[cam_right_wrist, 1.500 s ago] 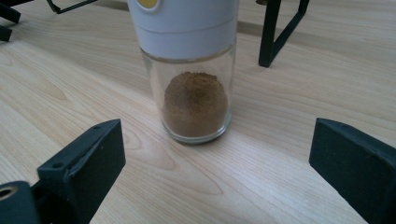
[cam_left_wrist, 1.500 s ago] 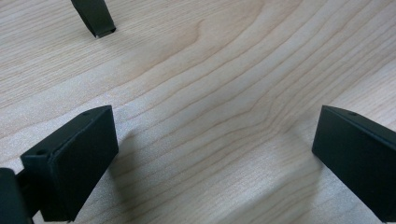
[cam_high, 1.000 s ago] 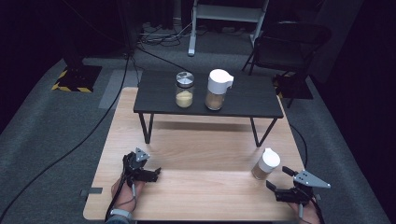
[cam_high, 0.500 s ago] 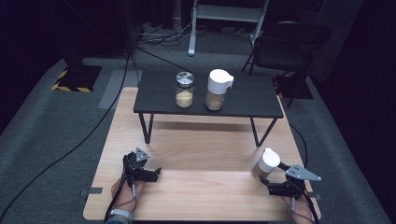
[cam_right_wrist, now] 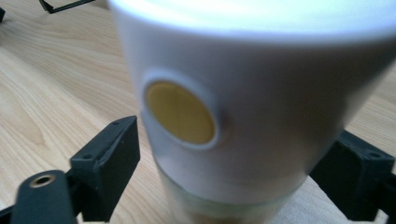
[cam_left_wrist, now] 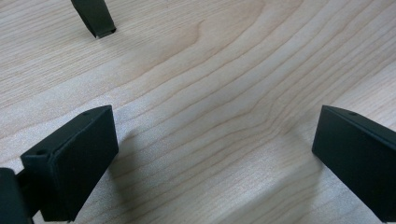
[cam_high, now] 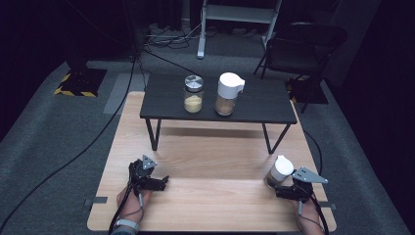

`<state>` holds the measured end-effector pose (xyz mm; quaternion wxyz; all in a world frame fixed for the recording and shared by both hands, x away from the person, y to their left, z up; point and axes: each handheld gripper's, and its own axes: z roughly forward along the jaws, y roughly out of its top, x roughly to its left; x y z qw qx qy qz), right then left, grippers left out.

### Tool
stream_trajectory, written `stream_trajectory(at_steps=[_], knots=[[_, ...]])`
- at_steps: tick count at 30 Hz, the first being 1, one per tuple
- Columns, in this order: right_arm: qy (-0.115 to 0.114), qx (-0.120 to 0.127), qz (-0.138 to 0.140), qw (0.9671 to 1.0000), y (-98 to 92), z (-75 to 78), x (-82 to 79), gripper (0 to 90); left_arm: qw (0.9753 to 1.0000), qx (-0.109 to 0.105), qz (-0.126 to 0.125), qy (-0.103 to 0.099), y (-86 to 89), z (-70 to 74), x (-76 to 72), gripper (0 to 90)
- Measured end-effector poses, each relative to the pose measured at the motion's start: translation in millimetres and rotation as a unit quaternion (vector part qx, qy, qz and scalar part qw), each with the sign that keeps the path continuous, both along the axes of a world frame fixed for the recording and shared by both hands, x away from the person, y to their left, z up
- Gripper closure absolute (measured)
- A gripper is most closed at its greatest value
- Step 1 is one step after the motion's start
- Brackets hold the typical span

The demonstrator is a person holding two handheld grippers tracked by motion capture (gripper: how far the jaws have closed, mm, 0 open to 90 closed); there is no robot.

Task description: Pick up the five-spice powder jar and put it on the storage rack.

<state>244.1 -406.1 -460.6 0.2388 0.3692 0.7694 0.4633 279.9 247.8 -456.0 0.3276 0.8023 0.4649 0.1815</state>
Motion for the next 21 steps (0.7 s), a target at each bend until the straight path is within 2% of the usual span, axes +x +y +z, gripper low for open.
stream_trajectory(at_steps=[6,14,18,21], knots=[[-0.002,0.001,0.001,1.0,-0.6,-2.1,2.1,29.8,1.0,0.0,0.001,0.0,-0.3,0.0,-0.4,0.4],[0.004,-0.008,-0.003,1.0,2.7,3.8,3.2,30.2,1.0,0.0,0.001,0.0,-0.4,0.0,-0.4,0.4],[0.013,-0.003,-0.005,0.9999,3.4,7.5,3.9,30.3,1.0,0.0,0.001,0.0,-0.3,0.0,-0.4,0.4],[0.007,-0.003,-0.004,1.0,4.7,13.7,2.8,30.2,1.0,0.0,0.001,0.0,-0.3,0.0,-0.4,0.4]])
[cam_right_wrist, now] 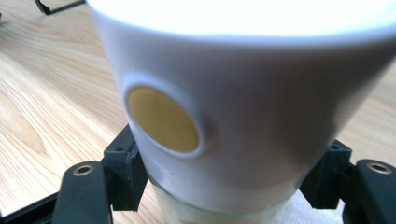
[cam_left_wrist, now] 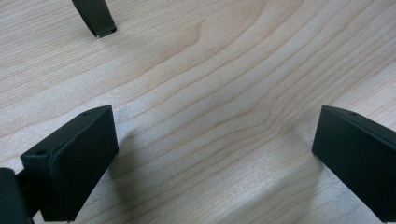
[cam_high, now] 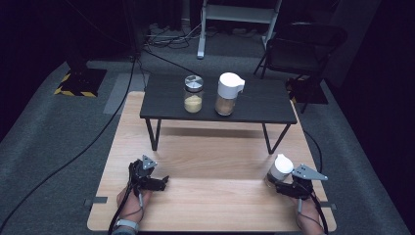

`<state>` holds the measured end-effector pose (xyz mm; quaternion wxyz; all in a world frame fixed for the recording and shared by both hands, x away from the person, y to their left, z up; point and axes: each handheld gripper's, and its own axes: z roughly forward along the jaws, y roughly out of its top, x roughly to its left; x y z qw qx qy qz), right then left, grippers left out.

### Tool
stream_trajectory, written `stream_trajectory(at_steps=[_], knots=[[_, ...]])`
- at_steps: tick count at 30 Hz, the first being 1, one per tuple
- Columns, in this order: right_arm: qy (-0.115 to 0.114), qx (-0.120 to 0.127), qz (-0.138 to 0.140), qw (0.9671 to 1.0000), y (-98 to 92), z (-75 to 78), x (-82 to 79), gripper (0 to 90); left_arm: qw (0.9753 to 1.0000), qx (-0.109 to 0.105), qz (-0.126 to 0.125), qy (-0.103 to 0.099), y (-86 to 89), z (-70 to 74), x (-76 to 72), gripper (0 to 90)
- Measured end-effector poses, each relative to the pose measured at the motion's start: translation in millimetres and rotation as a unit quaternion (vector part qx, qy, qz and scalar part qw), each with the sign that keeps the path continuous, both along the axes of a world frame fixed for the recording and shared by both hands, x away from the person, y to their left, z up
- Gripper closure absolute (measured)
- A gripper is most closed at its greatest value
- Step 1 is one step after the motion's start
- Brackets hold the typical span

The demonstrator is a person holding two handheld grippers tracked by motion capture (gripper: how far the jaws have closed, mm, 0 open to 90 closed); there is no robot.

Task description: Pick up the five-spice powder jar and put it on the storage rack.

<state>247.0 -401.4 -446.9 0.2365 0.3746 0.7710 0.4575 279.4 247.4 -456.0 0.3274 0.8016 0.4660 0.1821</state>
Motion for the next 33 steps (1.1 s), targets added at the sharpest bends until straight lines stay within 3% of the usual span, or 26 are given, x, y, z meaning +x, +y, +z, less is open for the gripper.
stream_trajectory(at_steps=[10,20,33], knots=[[-0.028,0.01,0.01,0.9995,7.8,32.9,1.6,30.2,1.0,0.0,0.0,0.0,0.0,0.0,-0.1,0.3],[-0.049,0.01,0.023,0.9985,22.9,83.5,11.1,30.2,1.0,0.0,0.0,0.0,0.0,0.0,-0.1,0.4],[-0.056,0.0,0.032,0.9979,51.8,139.4,28.8,30.2,1.0,0.0,0.0,0.0,0.0,0.1,-0.1,0.4]])
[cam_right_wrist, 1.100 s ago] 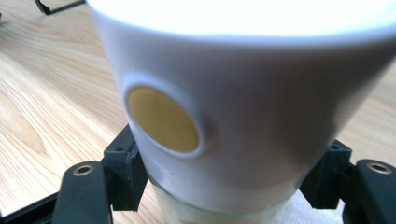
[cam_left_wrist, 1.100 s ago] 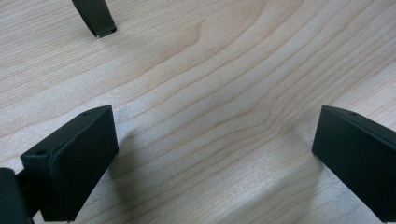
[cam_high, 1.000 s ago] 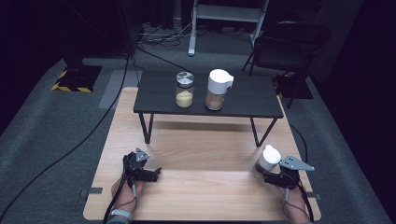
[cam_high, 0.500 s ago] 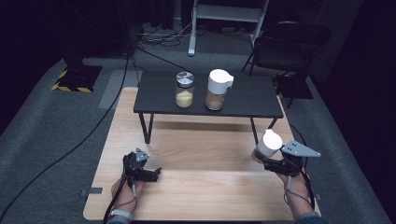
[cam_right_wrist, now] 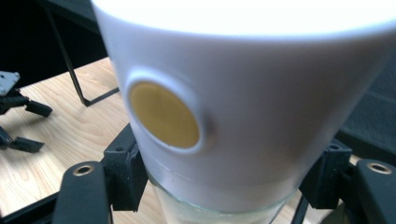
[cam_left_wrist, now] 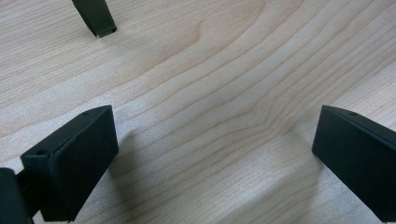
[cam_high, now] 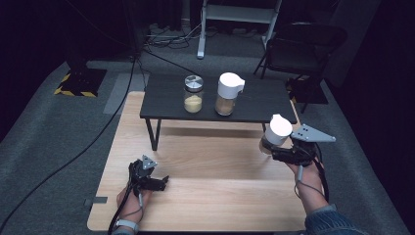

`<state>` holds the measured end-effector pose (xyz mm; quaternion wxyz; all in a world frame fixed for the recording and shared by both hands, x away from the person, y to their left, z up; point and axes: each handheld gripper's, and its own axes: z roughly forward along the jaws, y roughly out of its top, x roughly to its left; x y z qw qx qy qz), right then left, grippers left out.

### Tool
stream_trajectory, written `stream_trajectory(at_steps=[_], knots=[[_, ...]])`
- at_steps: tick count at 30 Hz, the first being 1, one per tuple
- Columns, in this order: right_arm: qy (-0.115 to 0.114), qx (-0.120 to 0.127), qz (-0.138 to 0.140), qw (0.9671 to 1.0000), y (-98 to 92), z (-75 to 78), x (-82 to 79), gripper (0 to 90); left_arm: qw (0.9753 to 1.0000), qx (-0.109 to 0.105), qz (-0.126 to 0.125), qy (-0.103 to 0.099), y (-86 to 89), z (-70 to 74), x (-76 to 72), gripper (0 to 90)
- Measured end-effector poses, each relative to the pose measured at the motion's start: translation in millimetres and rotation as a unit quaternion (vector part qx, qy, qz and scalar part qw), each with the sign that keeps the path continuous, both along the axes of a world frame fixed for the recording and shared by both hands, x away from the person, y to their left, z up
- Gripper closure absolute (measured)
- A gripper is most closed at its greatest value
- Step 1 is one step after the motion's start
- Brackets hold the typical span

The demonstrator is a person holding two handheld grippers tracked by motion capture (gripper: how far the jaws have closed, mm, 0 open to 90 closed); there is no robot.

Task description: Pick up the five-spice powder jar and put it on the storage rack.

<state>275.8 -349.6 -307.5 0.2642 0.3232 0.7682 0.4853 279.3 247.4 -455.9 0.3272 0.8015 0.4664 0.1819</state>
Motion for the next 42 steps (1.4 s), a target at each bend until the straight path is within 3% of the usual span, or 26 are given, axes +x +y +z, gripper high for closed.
stream_trajectory(at_steps=[10,20,29,42], knots=[[0.002,0.009,-0.002,1.0,14.2,37.7,22.1,30.3,1.0,0.0,0.0,0.0,0.0,0.0,-0.1,0.4],[0.003,0.017,-0.011,0.9998,20.6,59.6,49.3,30.3,1.0,0.0,0.0,0.0,0.0,-0.1,-0.1,0.4],[-0.007,0.012,-0.017,0.9998,29.4,66.9,69.5,30.3,1.0,0.0,0.001,0.0,0.0,-0.1,-0.2,0.4],[-0.009,0.016,-0.029,0.9994,31.4,57.5,93.1,30.3,1.0,0.0,0.001,0.0,-0.2,-0.2,-0.5,0.4]])
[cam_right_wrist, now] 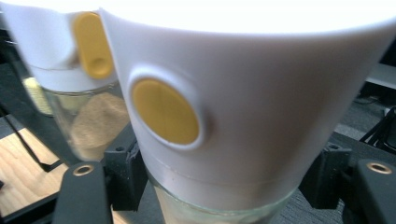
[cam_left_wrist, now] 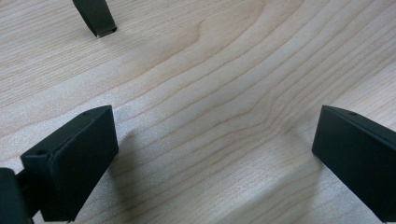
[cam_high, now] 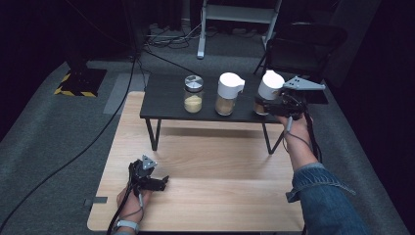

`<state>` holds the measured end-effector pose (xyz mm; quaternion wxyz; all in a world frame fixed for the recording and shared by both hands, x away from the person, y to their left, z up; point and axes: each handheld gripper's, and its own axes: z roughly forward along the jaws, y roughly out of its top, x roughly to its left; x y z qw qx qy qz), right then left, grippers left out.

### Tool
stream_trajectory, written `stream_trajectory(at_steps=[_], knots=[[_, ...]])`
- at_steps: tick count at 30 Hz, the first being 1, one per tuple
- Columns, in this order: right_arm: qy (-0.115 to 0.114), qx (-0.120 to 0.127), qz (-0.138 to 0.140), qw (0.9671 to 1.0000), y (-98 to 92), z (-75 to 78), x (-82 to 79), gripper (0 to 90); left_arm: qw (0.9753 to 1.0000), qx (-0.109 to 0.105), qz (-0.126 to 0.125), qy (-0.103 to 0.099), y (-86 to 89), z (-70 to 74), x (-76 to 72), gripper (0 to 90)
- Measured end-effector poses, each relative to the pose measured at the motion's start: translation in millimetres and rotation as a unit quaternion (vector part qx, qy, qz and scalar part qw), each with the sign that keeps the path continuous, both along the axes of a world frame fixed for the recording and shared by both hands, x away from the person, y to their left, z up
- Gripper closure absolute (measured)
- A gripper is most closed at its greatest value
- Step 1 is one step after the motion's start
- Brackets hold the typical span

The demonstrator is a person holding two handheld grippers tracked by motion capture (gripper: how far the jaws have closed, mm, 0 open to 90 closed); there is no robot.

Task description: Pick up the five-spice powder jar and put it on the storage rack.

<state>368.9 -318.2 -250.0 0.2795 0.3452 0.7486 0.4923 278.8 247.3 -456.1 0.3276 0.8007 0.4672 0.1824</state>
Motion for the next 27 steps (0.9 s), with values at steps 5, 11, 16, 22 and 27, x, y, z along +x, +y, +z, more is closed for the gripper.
stream_trajectory(at_steps=[5,11,16,22,27], knots=[[0.007,0.0,-0.005,1.0,1.0,-4.6,10.0,30.3,1.0,0.0,0.001,0.0,-0.1,0.0,-0.1,0.4],[0.015,0.003,-0.006,0.9999,0.2,-10.4,16.0,30.2,1.0,0.0,0.001,0.0,-0.1,0.0,-0.2,0.4],[0.02,0.014,0.0,0.9997,-5.2,-12.8,19.7,29.6,1.0,0.0,0.001,0.0,-0.1,0.1,-0.1,0.4],[0.036,0.022,-0.004,0.9991,-7.8,-11.2,21.5,12.9,1.0,0.0,0.001,0.0,-0.1,0.1,-0.1,0.4],[0.019,0.028,-0.007,0.9994,-16.1,-13.5,7.2,7.4,1.0,0.0,0.0,0.0,-0.1,0.1,-0.1,0.3]])
